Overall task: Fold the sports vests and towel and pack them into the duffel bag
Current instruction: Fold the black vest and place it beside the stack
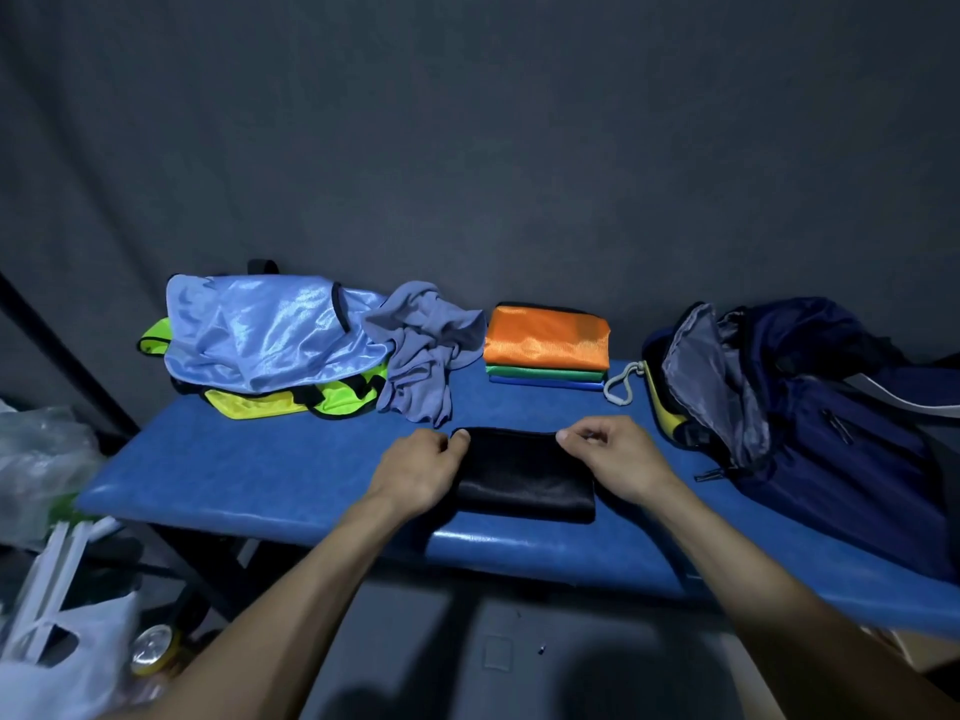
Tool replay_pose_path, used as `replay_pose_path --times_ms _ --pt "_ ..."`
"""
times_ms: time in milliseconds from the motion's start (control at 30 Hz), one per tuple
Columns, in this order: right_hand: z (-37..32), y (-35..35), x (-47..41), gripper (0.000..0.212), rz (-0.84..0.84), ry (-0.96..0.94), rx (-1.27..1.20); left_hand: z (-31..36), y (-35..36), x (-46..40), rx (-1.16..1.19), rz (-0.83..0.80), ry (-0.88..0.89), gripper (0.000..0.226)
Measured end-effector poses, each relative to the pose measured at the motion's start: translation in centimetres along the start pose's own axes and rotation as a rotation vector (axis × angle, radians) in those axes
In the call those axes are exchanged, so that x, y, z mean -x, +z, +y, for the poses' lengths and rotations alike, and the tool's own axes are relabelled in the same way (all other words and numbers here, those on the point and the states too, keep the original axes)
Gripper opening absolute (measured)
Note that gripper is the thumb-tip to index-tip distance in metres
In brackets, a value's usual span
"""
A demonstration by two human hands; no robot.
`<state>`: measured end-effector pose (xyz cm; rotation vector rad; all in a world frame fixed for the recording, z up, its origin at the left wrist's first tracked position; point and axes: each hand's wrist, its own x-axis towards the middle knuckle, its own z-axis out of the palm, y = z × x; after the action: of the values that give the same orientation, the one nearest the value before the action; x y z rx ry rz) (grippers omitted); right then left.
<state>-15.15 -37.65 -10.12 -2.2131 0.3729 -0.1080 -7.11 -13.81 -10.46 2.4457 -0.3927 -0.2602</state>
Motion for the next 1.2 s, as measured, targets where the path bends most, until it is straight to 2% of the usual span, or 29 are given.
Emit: replay_pose_path --times_ms 167,267,533,600,767,867,967,1067,1133,1200 --pt "-0.1 0.2 -0.8 0.016 0.055 0.047 -0.005 -0.3 -0.9 -1.2 0.133 -0.018 -0.03 0.026" --pt "0.0 0.4 -1.0 0.016 0.061 0.047 0.016 -0.5 -1.3 -1.8 0.18 -0.03 -0.01 0.018" --pt "0.8 1.3 -1.2 0.024 0.149 0.021 0.021 -1.2 -1.2 -3.2 -0.157 0.037 0.103 0.024" --pt "0.9 1.5 -0.9 0.024 0.161 0.014 0.027 -1.3 -0.7 -3.2 -0.172 0.038 0.124 0.025" --pt "1.0 1.8 -0.5 0.019 0.168 -0.008 0.058 -1.3 -1.0 -4.5 0.242 -0.119 0.026 0.036" --pt "1.3 1.8 -0.6 0.016 0.161 -0.005 0.071 -0.9 -1.2 -5.0 0.345 -0.183 -0.072 0.035" --pt "1.6 1.6 -0.7 0.014 0.145 -0.005 0.054 -0.7 -1.2 -5.3 0.224 -0.169 -0.086 0.037" --pt "1.6 1.4 -0.8 0.012 0.142 0.002 0.035 -0.8 -0.8 -5.0 -0.105 -0.09 0.018 0.032" --pt "1.6 1.4 -0.9 0.012 0.145 0.008 0.03 -0.4 -0.4 -4.2 -0.287 0.038 0.078 0.02" --pt "1.6 1.4 -0.9 0.011 0.148 0.006 0.031 0.8 -0.2 -2.9 -0.392 0.263 0.179 0.008"
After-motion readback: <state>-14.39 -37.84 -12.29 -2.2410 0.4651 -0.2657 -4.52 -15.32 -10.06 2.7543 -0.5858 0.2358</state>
